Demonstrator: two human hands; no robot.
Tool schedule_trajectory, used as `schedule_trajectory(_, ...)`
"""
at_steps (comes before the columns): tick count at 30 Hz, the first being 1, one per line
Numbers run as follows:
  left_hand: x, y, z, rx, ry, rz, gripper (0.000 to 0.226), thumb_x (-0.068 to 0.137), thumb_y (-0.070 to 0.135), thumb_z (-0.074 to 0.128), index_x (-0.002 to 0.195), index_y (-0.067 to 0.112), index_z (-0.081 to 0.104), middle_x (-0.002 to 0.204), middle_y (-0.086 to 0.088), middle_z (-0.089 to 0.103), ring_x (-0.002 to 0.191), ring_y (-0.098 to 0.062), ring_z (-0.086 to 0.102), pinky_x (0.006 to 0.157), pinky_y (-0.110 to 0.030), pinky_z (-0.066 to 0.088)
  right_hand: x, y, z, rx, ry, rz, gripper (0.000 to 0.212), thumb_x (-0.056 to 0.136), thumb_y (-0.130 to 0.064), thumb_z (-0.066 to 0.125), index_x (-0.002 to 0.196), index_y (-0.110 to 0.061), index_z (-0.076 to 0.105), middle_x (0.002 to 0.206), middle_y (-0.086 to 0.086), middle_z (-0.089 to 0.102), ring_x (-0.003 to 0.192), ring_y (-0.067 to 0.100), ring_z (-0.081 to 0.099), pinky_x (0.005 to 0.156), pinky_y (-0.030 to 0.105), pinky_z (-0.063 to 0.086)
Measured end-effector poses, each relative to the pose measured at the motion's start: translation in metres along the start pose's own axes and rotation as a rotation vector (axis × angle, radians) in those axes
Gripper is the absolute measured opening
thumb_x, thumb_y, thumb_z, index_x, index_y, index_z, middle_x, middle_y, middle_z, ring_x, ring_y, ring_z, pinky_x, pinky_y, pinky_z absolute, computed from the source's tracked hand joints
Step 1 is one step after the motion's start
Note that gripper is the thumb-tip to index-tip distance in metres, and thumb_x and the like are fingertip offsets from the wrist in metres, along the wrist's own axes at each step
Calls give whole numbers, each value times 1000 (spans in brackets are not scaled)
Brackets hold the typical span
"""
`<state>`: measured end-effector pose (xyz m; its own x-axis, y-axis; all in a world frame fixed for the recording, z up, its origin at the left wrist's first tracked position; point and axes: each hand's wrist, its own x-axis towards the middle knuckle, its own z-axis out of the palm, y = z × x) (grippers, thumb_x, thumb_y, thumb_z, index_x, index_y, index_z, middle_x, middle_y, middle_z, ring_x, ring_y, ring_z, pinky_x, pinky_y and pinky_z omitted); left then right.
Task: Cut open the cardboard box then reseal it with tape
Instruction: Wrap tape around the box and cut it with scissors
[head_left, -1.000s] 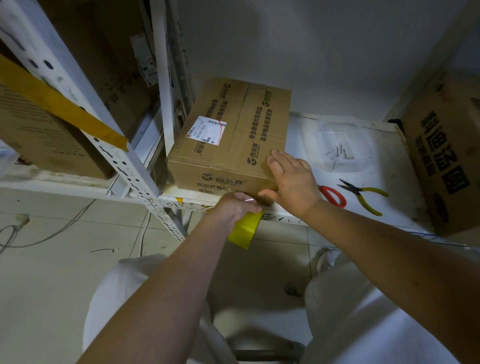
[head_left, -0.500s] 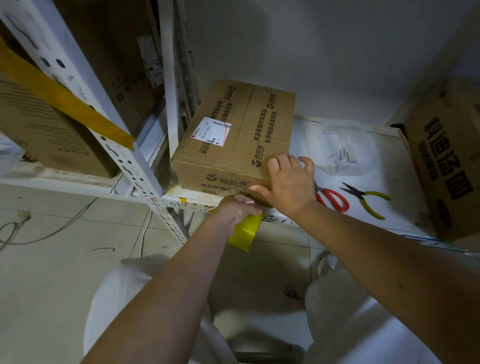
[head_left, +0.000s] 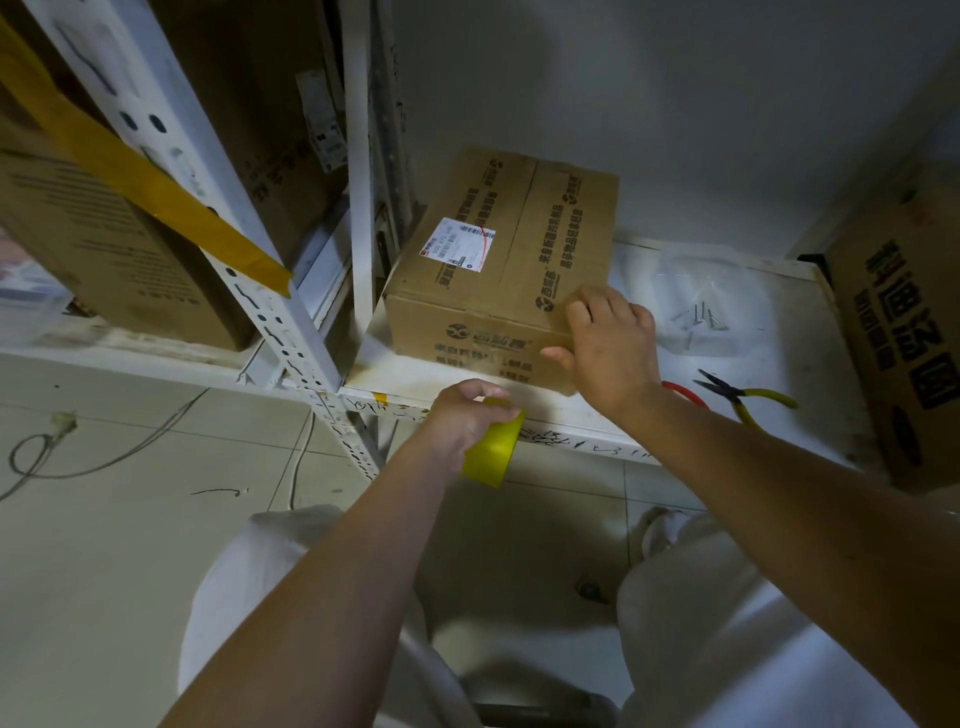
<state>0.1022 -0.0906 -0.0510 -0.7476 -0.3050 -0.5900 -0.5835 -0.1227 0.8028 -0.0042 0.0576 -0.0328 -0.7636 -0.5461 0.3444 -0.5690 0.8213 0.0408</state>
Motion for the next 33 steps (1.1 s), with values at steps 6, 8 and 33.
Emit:
schedule_trajectory(6,-7,1,-1,-17,-29,88,23,79,3,72,84,25,66,94,-6,66,88,-23,58,82,-33,44,-21,-20,-11,549,-339,27,20,94,-29,58,95,-15,71,93,3,65,88,22,59,74,31,43)
schedule_trajectory(8,-13,2,-1,-21,-37,98,24,79,2,71,84,25,66,93,-6,66,86,-23,58,79,-31,44,-18,-22,-13,884,-626,263,16,91,-31,63,89,-18,71,86,-3,65,86,15,59,73,27,42)
schedule_trajectory(33,-29,-29,-74,1,168,-109,39,81,7,73,113,7,52,110,-18,65,93,-29,65,79,-39,55,-22,-138,-9,521,-255,-103,12,92,-18,59,83,-9,58,95,9,60,99,25,48,79,26,28)
